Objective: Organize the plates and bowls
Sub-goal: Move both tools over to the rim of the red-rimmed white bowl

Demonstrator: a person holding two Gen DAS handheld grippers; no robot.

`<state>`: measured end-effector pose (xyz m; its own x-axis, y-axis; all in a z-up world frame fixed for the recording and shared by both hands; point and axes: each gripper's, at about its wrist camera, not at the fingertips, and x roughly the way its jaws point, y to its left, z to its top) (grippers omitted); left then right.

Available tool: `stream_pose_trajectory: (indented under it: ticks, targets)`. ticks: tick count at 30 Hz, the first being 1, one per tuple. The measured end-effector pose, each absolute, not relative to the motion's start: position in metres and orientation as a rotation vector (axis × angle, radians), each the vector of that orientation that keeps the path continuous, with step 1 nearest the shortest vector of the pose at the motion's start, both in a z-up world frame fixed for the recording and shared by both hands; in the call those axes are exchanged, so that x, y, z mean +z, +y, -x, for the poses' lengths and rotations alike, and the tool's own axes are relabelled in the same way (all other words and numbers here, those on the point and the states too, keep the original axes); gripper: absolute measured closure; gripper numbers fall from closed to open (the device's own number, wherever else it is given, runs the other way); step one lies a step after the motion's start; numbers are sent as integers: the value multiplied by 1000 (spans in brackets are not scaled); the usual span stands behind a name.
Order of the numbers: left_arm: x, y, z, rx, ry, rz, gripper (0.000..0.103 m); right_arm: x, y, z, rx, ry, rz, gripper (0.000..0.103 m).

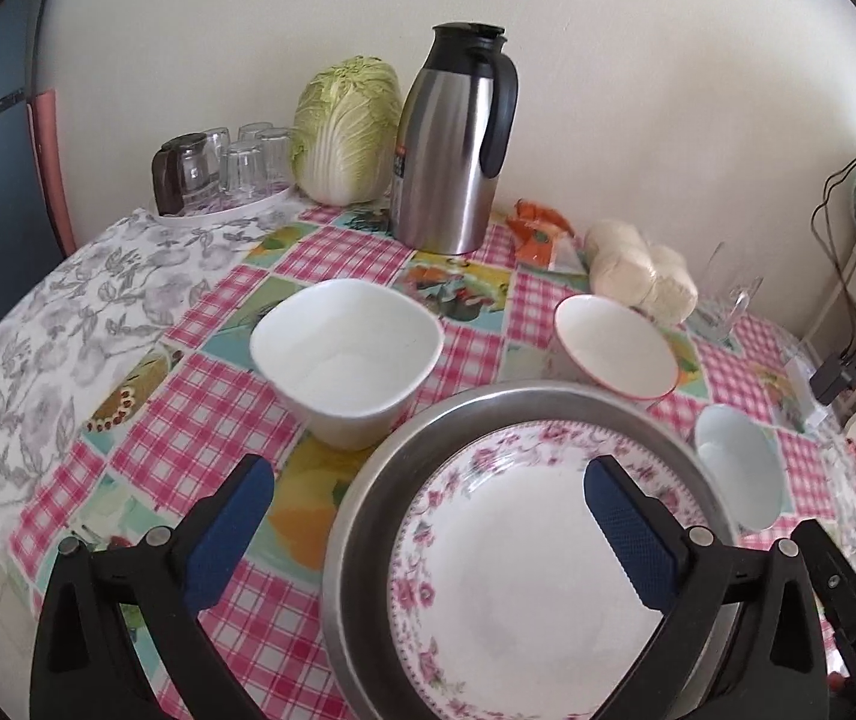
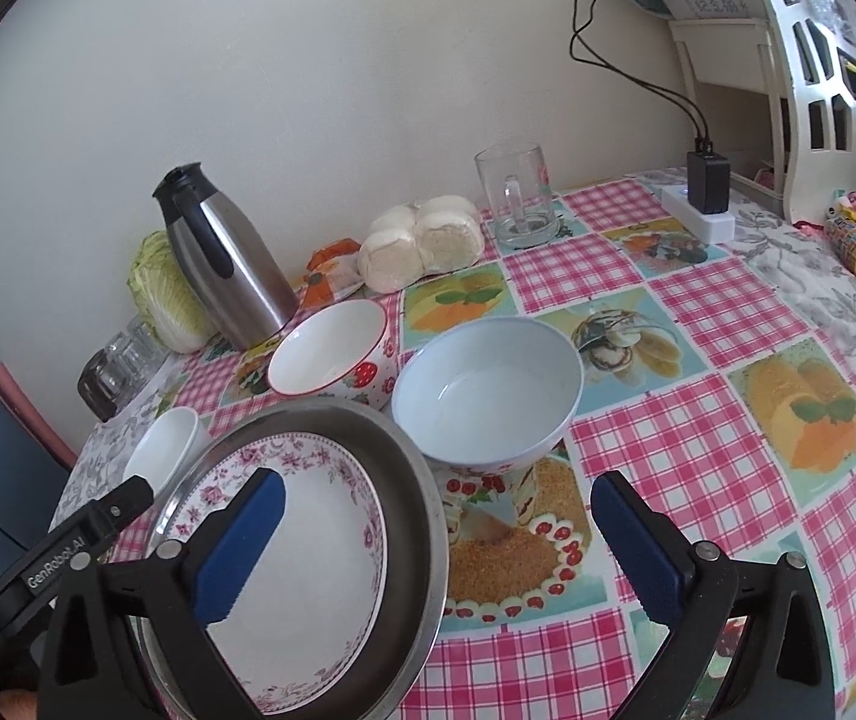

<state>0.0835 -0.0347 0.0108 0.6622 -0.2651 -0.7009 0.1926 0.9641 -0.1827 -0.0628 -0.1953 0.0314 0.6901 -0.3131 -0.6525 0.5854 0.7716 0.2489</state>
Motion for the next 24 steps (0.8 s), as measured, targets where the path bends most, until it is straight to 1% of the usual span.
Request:
stream_pose_trajectory:
  ticks: [7,16,19,22,24]
  targets:
    - [13,-32,-100,-364,881,246,0,32,-208,66,-534,651,-539,0]
    - [24,-50,-111,-469,836,187,0,35,-214,54,-552,677,-470,0]
    - [23,-54,-120,-509,853,208,0,41,-219,50,-546,659,-459,0]
    - [20,-57,-132,-549,882,245,0,43,-229,41,-555,691,-446,0]
    - [21,-63,-138,-529,881,208,0,44,-237,35,-550,711,-449,0]
